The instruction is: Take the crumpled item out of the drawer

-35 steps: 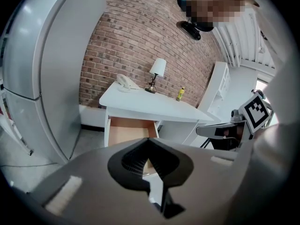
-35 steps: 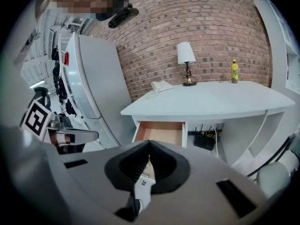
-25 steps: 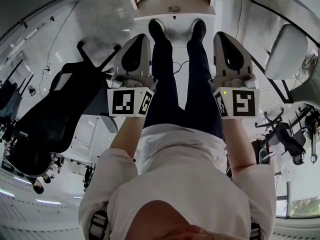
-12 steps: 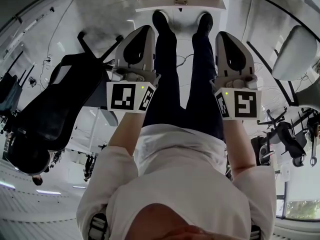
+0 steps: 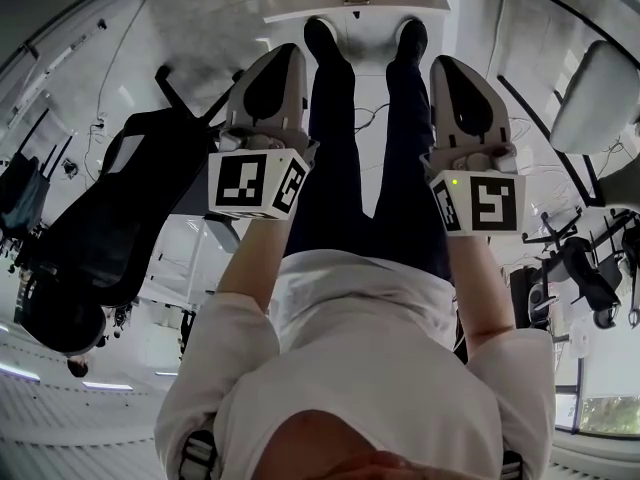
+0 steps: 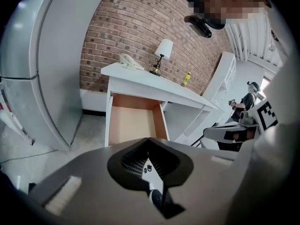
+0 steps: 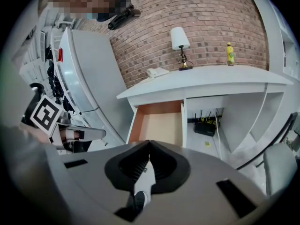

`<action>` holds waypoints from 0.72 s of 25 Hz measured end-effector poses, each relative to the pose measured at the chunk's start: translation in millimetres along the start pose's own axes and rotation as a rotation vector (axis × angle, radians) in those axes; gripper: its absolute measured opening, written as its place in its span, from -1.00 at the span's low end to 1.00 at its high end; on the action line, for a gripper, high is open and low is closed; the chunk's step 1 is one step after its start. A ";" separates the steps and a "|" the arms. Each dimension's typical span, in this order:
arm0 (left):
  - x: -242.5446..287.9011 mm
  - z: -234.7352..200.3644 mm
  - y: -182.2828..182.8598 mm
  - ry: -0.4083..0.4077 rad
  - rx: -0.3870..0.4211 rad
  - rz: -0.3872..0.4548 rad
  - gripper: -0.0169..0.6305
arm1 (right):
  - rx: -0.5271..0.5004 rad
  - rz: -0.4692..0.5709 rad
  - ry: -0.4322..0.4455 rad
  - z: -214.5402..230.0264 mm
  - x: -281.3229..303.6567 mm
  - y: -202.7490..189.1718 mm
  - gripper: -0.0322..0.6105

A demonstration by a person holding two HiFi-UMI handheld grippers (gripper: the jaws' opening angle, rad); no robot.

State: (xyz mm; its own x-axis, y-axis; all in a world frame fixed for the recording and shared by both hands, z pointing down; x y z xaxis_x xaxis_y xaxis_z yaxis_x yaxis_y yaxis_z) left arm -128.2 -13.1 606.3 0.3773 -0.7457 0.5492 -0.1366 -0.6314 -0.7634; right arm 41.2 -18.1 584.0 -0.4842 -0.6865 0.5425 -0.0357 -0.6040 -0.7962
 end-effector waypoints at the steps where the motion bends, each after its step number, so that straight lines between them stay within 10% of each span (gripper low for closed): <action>1: 2.3 -0.3 -0.8 -0.003 -0.008 -0.004 -0.92 | 0.001 0.001 0.000 0.2 0.3 0.2 -0.87; 3: 7.6 -0.2 -3.2 -0.017 -0.036 -0.018 -0.17 | 0.005 0.003 0.002 -0.3 1.4 0.6 -0.87; 4: 10.2 -0.8 -5.0 -0.018 -0.045 -0.030 -0.11 | 0.007 0.003 0.003 -0.6 1.9 0.6 -0.87; 18: 64.0 -18.8 -28.3 -0.016 -0.052 -0.162 -0.05 | 0.036 0.002 -0.002 9.3 2.4 -5.1 -0.88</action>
State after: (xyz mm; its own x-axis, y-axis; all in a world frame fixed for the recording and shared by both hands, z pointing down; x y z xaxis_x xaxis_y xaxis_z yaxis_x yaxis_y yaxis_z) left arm -117.4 -46.9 669.5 0.4128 -0.6302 0.6576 -0.1199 -0.7533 -0.6466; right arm 48.4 -20.4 591.9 -0.4827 -0.6886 0.5412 -0.0027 -0.6168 -0.7871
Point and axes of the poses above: the fingertips, and each gripper's own axes: x forward along the fingers, z to its right, y out of its top, the point moved 1 cm from there along -x, backward along the fingers, and after that the axes turned 8 degrees about z, right-handed, at the moved point
